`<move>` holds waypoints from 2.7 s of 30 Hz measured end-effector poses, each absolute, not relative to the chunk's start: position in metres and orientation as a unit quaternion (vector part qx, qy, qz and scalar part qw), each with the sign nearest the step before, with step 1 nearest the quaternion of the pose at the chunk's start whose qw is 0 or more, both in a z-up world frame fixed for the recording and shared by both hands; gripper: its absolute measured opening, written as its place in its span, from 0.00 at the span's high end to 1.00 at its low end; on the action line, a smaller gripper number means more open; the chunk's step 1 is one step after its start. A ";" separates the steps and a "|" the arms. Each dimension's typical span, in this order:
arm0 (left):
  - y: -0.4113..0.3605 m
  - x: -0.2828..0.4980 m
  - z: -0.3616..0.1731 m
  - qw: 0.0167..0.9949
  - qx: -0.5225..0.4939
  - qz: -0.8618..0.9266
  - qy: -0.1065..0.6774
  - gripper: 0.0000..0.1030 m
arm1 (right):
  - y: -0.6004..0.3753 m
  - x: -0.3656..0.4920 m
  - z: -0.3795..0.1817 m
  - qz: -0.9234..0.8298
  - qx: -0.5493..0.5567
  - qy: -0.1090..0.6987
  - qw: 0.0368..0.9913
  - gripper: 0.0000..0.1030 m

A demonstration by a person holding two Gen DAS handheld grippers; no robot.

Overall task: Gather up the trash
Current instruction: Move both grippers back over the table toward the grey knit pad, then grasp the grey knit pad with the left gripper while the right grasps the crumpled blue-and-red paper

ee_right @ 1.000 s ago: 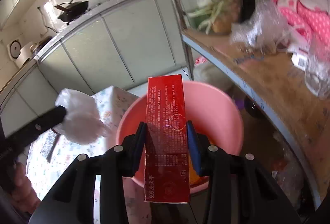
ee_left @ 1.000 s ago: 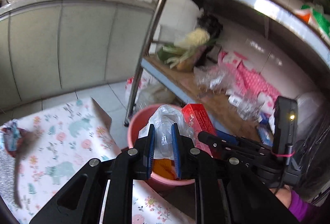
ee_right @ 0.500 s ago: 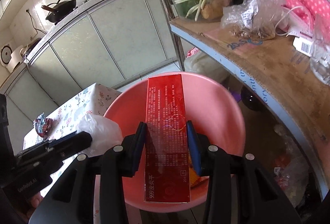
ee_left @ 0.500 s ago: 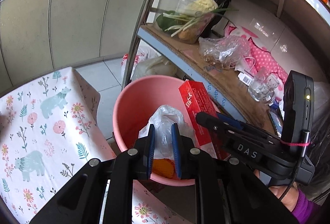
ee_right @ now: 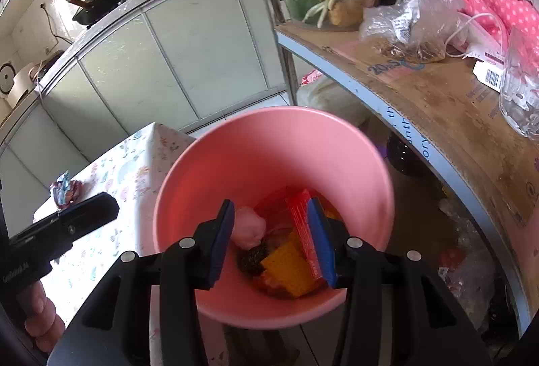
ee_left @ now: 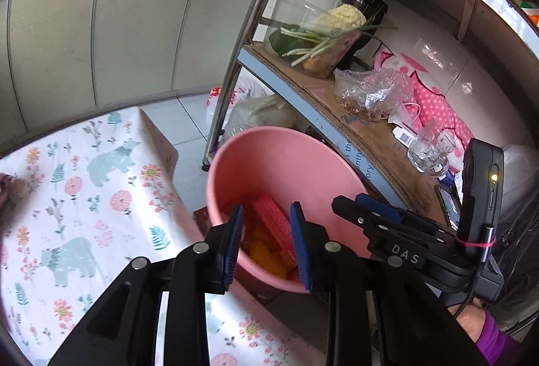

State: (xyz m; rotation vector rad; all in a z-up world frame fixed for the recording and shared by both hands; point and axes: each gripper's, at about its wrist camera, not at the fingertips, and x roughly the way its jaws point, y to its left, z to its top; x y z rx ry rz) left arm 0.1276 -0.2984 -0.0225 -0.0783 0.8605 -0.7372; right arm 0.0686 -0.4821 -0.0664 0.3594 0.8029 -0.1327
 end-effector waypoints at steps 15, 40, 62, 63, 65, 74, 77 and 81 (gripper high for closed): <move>-0.229 0.094 -0.012 0.861 -0.034 -0.304 0.406 0.58 | -0.393 0.045 -0.043 0.015 0.129 0.396 0.909 0.55; 0.015 0.138 -0.048 0.908 -0.088 -0.064 0.405 0.58 | -0.241 0.095 -0.034 0.176 0.059 0.405 0.895 0.55; 0.002 0.138 -0.057 0.902 -0.068 -0.107 0.412 0.92 | -0.153 0.204 -0.055 0.220 0.041 0.402 0.888 0.46; 0.003 0.137 -0.056 0.901 -0.071 -0.110 0.413 0.92 | -0.150 0.207 -0.058 0.228 0.047 0.408 0.883 0.46; 0.004 0.136 -0.057 0.899 -0.075 -0.115 0.416 0.92 | -0.147 0.210 -0.063 0.241 0.057 0.413 0.876 0.46; 0.006 0.127 -0.060 0.896 -0.092 -0.119 0.417 0.92 | -0.132 0.192 -0.062 0.272 0.039 0.425 0.863 0.73; 0.008 0.113 -0.057 0.899 -0.093 -0.119 0.411 0.92 | -0.145 0.177 -0.049 0.269 0.052 0.414 0.868 0.84; 0.014 0.096 -0.048 0.903 -0.099 -0.120 0.401 0.92 | -0.175 0.147 -0.031 0.262 0.063 0.406 0.873 0.84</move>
